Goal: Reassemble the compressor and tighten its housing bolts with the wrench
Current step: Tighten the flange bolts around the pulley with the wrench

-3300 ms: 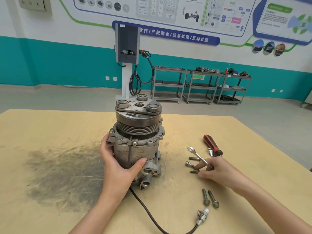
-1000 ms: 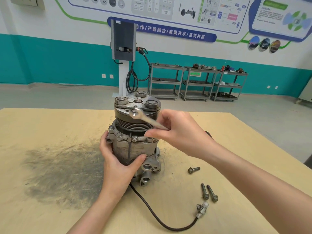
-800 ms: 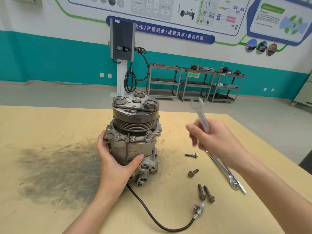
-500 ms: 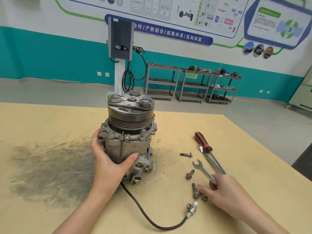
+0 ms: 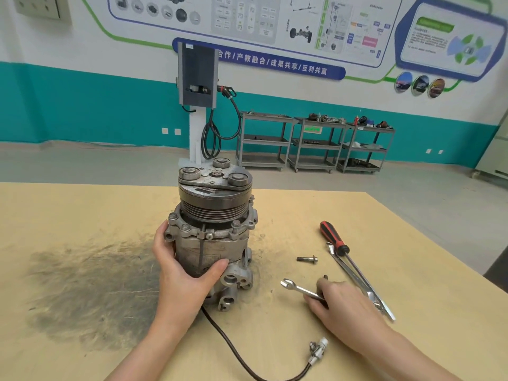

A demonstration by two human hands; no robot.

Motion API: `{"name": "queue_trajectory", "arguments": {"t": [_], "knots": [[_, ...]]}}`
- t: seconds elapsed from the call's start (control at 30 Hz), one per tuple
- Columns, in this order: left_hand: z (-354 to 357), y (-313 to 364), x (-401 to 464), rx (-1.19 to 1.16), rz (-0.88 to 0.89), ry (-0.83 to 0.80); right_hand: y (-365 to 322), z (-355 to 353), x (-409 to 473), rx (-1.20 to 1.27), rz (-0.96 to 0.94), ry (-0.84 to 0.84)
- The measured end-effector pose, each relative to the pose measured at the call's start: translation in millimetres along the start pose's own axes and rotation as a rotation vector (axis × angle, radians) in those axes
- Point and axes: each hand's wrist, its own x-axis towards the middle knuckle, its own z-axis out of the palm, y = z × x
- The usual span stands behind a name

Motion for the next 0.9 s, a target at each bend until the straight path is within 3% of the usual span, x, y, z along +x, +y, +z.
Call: {"name": "queue_trajectory", "arguments": {"t": [0.37, 0.53, 0.7, 0.9], "knots": [[-2, -12, 0, -0.027, 0.01, 0.012, 12, 3, 40, 0.137, -0.022, 0.159], [-3, -12, 1, -0.019, -0.001, 0.009, -22, -18, 27, 0.67, -0.103, 0.39], [-3, -8, 0, 0.008, -0.013, 0.009, -66, -54, 18, 1.086, -0.156, 0.273], [-3, -7, -1, 0.058, -0.023, 0.014, -96, -53, 27, 1.453, -0.02, -0.107]]}}
